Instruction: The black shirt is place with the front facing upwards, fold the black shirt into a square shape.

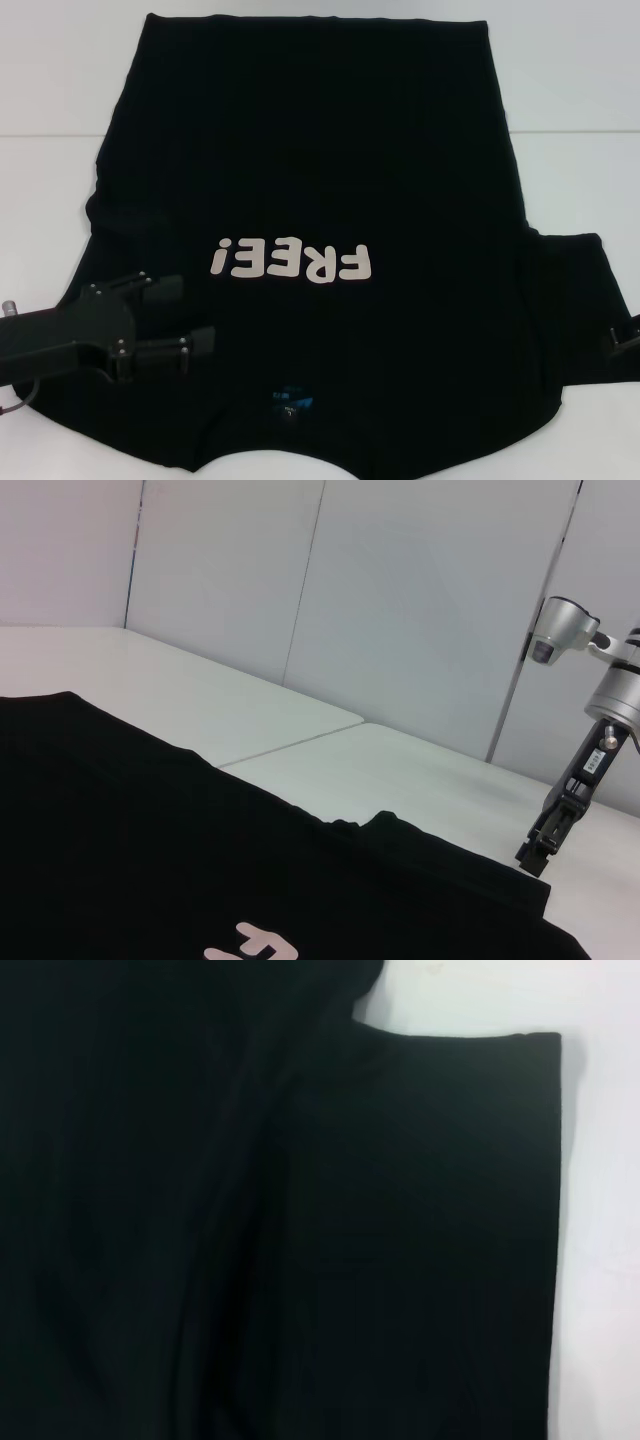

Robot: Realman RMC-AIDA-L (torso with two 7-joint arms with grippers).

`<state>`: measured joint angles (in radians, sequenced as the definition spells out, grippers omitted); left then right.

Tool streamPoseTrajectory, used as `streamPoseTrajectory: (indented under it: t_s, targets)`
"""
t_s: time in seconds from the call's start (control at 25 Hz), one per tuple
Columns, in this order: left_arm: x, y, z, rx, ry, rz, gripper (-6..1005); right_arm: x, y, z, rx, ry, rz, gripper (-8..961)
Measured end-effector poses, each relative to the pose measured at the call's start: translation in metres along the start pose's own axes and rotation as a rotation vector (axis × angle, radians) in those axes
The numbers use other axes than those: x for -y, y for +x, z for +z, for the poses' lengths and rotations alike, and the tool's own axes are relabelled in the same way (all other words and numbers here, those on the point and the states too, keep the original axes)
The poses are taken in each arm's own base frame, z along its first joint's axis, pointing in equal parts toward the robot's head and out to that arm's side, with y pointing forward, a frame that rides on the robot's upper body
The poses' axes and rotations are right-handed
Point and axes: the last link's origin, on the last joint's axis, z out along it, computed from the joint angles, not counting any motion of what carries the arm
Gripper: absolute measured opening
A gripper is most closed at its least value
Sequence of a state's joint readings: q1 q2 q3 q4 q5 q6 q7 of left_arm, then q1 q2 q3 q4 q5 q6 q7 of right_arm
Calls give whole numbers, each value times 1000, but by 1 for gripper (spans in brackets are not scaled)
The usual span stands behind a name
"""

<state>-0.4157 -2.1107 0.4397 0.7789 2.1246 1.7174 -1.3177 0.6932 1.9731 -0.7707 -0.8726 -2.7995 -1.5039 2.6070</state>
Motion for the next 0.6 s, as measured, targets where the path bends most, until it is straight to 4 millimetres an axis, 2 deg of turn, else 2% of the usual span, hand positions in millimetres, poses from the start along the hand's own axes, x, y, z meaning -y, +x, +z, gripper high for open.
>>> streamPoseTrajectory:
  t_s: [0.6]
  targets:
    - [0,0,0,3,-2,1,900,1,1,2,-13,17,-4,854]
